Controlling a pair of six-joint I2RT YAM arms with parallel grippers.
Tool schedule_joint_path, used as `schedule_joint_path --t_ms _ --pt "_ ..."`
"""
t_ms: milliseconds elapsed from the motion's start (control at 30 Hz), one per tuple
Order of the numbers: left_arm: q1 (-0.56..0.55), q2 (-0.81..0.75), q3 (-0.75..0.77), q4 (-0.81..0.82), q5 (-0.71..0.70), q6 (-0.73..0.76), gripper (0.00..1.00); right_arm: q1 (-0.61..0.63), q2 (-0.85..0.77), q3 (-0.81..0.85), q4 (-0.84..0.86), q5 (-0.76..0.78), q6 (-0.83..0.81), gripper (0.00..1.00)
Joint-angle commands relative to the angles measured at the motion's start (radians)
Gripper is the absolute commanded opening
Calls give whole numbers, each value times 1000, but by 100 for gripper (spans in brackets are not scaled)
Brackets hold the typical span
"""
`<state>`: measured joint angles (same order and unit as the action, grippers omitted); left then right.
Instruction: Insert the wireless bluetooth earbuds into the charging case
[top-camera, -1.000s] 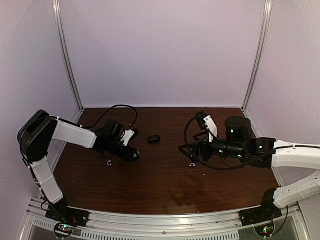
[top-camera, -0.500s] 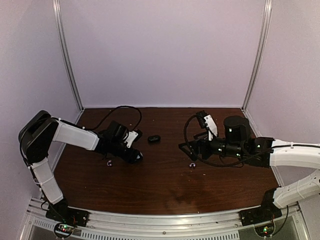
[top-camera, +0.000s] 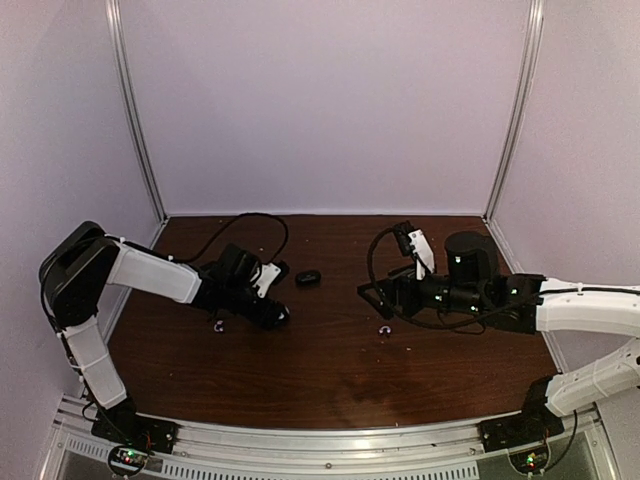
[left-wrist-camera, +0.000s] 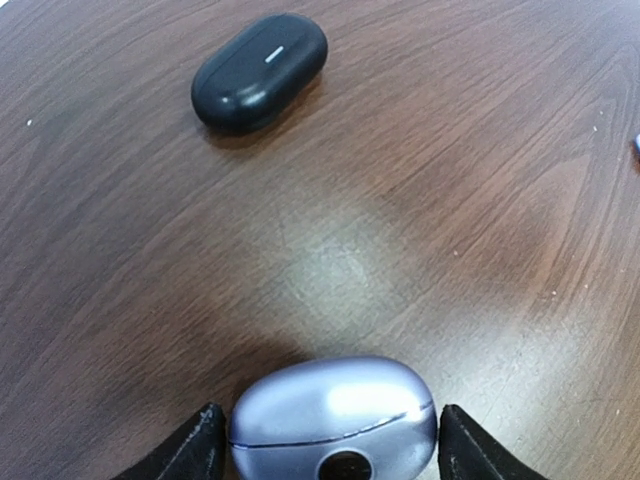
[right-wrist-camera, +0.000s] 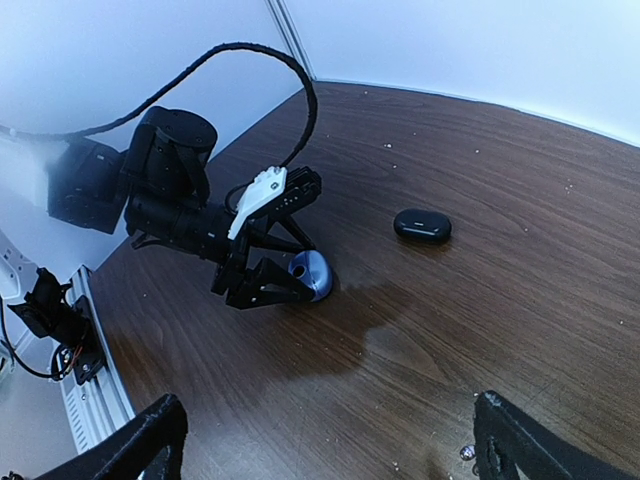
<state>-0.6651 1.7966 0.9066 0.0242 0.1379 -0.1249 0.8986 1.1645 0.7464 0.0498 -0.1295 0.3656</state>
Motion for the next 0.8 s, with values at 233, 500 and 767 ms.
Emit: schedule_joint_path --t_ms 233,500,767 --pt "-7 56 20 36 -2 4 74 -15 -8 -8 10 12 4 100" --pt "-52 -21 -29 122 -54 37 53 -28 3 -3 10 -7 5 100" --pt "-227 -262 -138 321 -190 157 50 -38 48 57 -12 -134 2 92"
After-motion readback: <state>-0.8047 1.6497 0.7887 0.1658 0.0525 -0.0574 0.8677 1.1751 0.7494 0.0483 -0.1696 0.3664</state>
